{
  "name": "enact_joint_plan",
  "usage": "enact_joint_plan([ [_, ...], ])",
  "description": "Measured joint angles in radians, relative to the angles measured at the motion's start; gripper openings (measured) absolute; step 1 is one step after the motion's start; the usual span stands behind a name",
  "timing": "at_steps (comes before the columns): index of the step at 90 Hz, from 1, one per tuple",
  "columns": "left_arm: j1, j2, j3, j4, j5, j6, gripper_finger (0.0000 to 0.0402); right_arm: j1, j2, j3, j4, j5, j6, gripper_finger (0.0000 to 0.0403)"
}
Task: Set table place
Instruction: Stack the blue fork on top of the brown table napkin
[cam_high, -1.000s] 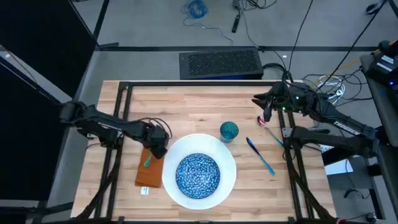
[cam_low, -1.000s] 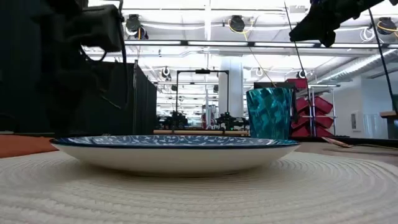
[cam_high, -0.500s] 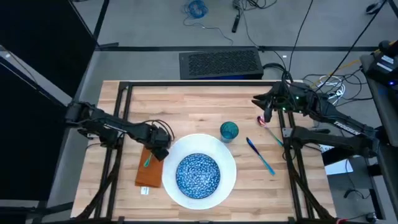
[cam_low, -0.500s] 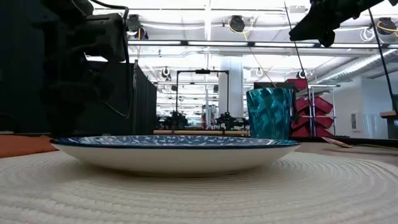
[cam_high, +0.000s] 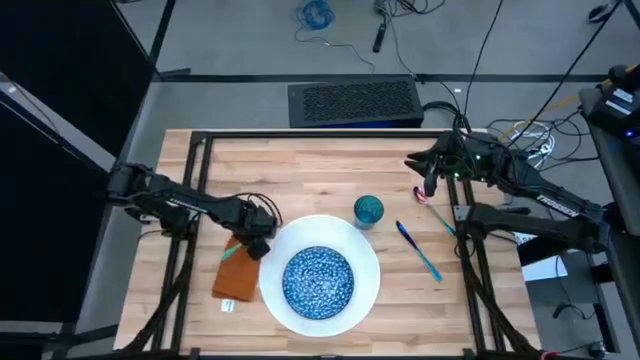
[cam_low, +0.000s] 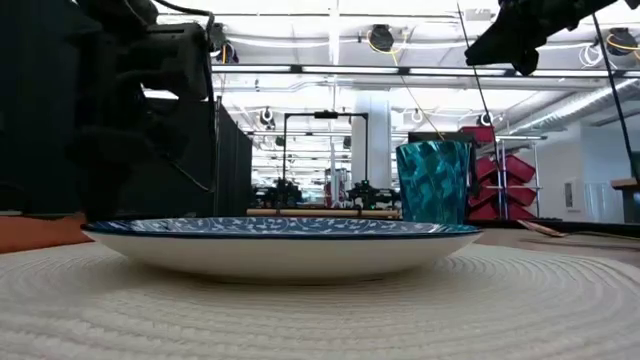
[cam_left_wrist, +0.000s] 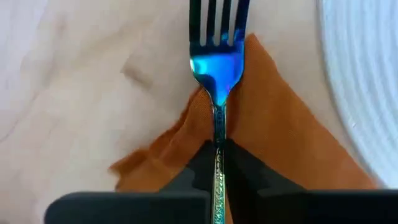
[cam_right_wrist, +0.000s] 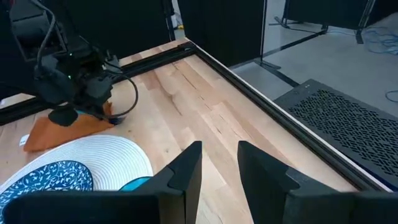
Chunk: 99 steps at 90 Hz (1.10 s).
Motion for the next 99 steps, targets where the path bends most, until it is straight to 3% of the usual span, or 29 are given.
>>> enact_joint_plan([
  [28,0.01,-0.076,0.071,-0.081,-0.027,0.013,0.0001,0.0,0.0,0.0,0.0,0.0,0.0,0.0091],
  [53,0.039,-0.082,0.064,-0.004,-0.087,-0.001,0.0001,0.0,0.0,0.0,0.0,0.0,0.0,0.0091],
  [78,0.057,-0.082,0.032,0.015,-0.134,-0.01,0.0045,0.0,0.0,0.0,0.0,-0.001,-0.001,0.0091],
  [99,0.073,-0.082,-0.018,0.082,-0.137,-0.011,0.0051,0.0,0.0,0.0,0.0,-0.001,0.0,0.0091],
])
